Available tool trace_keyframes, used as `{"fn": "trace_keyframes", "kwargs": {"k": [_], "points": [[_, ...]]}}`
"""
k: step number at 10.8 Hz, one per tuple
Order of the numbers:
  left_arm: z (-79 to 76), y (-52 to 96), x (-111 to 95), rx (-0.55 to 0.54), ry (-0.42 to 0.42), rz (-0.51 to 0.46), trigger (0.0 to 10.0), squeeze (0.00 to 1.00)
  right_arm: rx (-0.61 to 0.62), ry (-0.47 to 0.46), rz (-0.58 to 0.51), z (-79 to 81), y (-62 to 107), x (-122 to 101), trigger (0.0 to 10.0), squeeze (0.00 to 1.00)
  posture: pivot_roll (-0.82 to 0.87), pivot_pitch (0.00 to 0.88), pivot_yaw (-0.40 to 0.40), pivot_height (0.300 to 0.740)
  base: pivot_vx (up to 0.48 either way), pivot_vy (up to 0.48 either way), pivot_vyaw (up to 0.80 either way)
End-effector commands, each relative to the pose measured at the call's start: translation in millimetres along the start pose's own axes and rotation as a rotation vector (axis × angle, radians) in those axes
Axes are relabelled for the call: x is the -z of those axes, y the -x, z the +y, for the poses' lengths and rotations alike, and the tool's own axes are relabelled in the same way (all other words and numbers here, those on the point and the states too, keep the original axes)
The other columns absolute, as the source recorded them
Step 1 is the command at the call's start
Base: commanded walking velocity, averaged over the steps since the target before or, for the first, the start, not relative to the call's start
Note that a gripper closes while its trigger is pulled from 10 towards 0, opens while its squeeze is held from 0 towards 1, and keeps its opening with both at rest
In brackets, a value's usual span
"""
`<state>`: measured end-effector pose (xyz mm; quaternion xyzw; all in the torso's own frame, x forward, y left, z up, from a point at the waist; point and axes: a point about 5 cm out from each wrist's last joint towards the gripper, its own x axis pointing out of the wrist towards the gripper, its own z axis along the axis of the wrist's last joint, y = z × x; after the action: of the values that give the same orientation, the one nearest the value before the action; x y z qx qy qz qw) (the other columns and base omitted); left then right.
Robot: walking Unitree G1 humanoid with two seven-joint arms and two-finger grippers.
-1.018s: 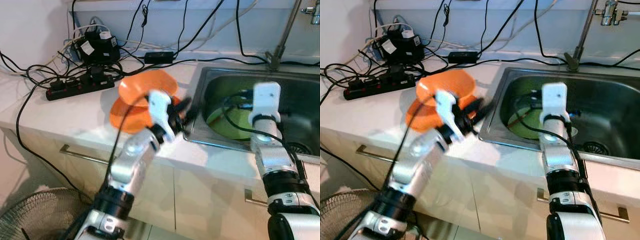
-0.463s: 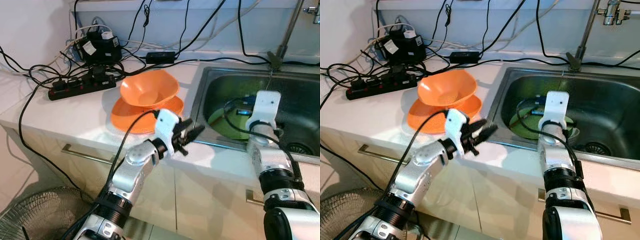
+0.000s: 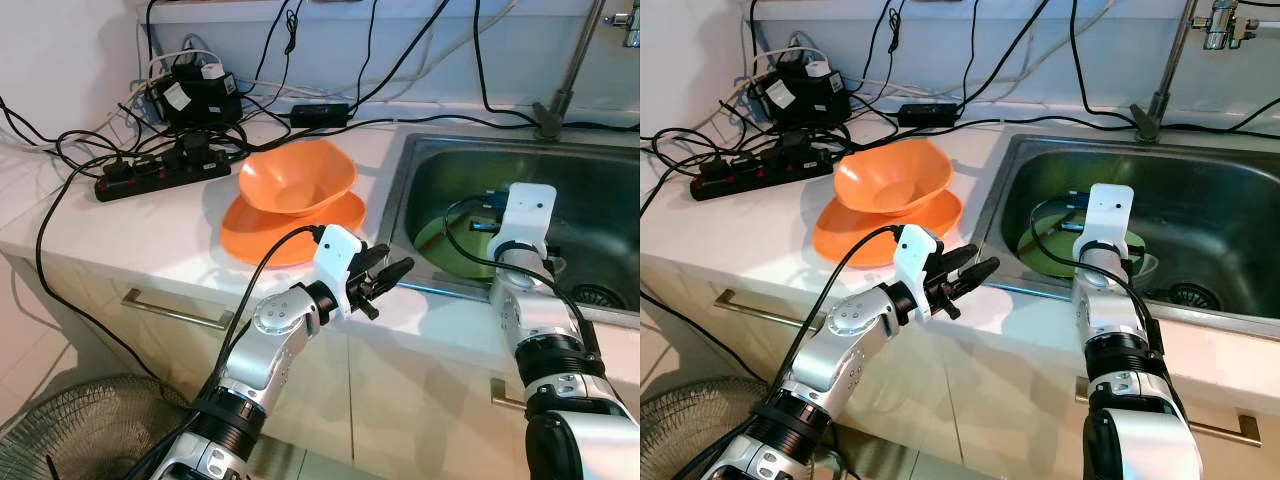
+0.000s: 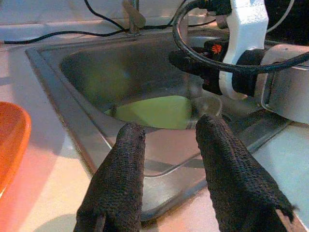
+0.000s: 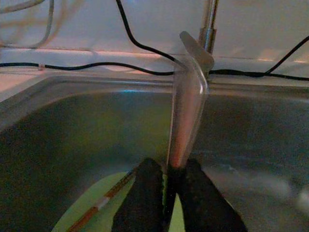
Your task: Kitchen organization
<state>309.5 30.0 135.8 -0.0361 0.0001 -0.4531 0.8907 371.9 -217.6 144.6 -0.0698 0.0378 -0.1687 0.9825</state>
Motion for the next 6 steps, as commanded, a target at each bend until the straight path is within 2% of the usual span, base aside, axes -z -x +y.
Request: {"fn": "trace_keyframes", "kwargs": {"k": [1, 3, 4, 6], "points": [[0.4, 2.4, 3, 0.001, -0.006, 0.018, 10.0, 0.0, -0.018, -0.008, -0.02, 7.2, -0.6, -6, 10.0, 1.0, 0.05, 0.0, 0.118, 0.74, 0.0, 0.0, 0.0], [0.6, 2.0, 2, 0.0, -0.007, 0.016, 10.0, 0.0, -0.023, -0.006, -0.04, 8.7, -0.7, -9, 10.0, 1.0, 0.05, 0.0, 0.118, 0.74, 0.0, 0.0, 0.0], [1.2, 1.7, 2, -0.007, -0.012, 0.009, 10.0, 0.0, -0.026, 0.009, -0.081, 9.6, -0.1, -15, 10.0, 0.0, 0.05, 0.0, 0.118, 0.74, 0.0, 0.0, 0.0], [8.1, 1.5, -10, -0.069, -0.035, -0.065, 10.0, 0.0, -0.073, -0.028, -0.279, 20.8, 10.3, -44, 10.0, 0.0, 0.05, 0.0, 0.117, 0.74, 0.0, 0.0, 0.0]]}}
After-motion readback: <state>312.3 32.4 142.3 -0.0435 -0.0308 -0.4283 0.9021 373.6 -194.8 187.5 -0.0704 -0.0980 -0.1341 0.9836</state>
